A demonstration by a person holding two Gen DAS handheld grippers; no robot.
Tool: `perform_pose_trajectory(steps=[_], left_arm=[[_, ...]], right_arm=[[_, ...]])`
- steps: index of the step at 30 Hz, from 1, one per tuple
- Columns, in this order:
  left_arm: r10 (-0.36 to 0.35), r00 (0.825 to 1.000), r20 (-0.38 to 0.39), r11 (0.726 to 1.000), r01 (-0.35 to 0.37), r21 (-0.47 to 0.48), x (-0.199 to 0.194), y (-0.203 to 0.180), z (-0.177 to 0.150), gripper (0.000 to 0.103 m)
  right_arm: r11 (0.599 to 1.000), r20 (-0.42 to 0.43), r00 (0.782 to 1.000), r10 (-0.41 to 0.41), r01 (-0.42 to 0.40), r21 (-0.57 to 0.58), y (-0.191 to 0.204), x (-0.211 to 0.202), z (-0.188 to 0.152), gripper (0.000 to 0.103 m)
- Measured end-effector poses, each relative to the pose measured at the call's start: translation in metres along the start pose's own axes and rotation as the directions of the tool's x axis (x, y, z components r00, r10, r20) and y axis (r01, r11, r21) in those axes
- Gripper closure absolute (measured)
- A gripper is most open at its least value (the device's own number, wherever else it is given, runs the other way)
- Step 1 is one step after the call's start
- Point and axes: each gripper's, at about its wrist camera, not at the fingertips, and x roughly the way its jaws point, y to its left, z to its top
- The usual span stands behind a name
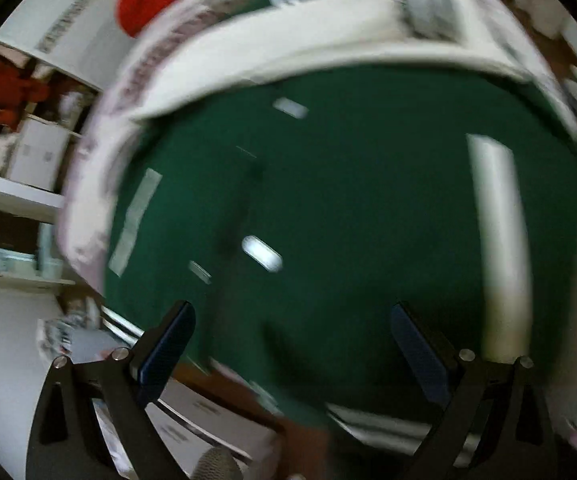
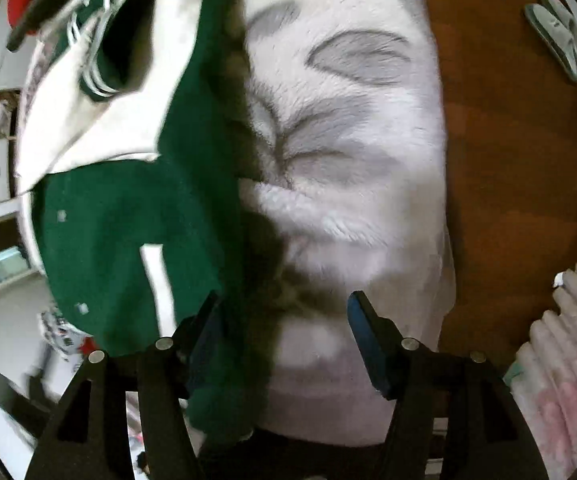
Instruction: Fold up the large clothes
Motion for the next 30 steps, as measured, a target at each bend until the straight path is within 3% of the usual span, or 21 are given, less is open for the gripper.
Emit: perform_pose_trajectory(steps=[2, 4, 7, 11, 13, 16, 19, 22, 25, 27, 29, 30], left_arm=[[-0.063, 0.997, -0.04, 0.998, 0.064, 0.027, -0.008, -0.03, -0.018, 0.002], [-0.064, 0.997, -0.05, 0.993, 0.069, 0.093, -0.015, -0.065, -0.031, 0.002], [-0.015, 1.0, -0.011, 0.978, 0.017, 0.208, -0.017, -0.108, -0.04, 0.002], [0.015, 0.999, 0.051, 0.933, -0.033, 0.357, -0.011, -0.161, -0.061, 0.002], [0.011, 0.998, 0.062, 0.92, -0.035, 0.391, -0.005, -0.176, -0.07, 0.002], [0.092, 0.993, 0.079, 0.895, -0.118, 0.43, 0.018, -0.185, -0.072, 0.002], [0.085, 0.994, 0.064, 0.927, -0.103, 0.362, 0.022, -0.166, -0.06, 0.001], [0.189, 0.971, 0.148, 0.934, -0.224, 0.28, 0.011, -0.133, -0.052, 0.003], [0.181, 0.977, 0.116, 0.955, -0.203, 0.218, 0.013, -0.108, -0.045, 0.003], [0.186, 0.974, 0.128, 0.954, -0.21, 0.215, 0.013, -0.101, -0.044, 0.003], [0.178, 0.975, 0.132, 0.952, -0.205, 0.229, 0.015, -0.104, -0.045, 0.007], [0.153, 0.98, 0.13, 0.954, -0.181, 0.238, 0.015, -0.104, -0.047, 0.019]], right_arm=[[0.999, 0.01, 0.999, -0.047, 0.047, -0.023, -0.001, -0.012, -0.009, 0.038], [0.995, 0.02, 0.996, -0.088, 0.088, -0.045, -0.004, -0.023, -0.015, 0.038], [0.992, 0.02, 0.993, -0.116, 0.116, -0.045, -0.035, -0.039, -0.027, 0.038], [0.989, 0.018, 0.989, -0.147, 0.147, 0.026, -0.073, -0.045, -0.028, 0.038], [0.989, 0.025, 0.991, -0.134, 0.133, 0.06, -0.096, -0.05, -0.023, 0.038], [0.99, 0.042, 0.991, -0.123, 0.12, 0.072, -0.113, -0.067, -0.004, 0.038], [0.993, 0.052, 0.993, -0.106, 0.104, 0.05, -0.116, -0.072, 0.011, 0.038], [0.999, 0.061, 0.998, -0.034, 0.034, 0.004, -0.119, -0.069, 0.037, 0.038], [0.988, 0.077, 0.986, 0.151, -0.147, -0.051, -0.105, -0.055, 0.061, 0.038], [0.956, 0.071, 0.954, 0.293, -0.289, -0.054, -0.095, -0.043, 0.082, 0.033], [0.893, 0.06, 0.891, 0.45, -0.449, -0.03, -0.084, -0.026, 0.111, 0.029], [0.876, 0.062, 0.874, 0.483, -0.482, -0.019, -0.079, -0.019, 0.121, 0.029]])
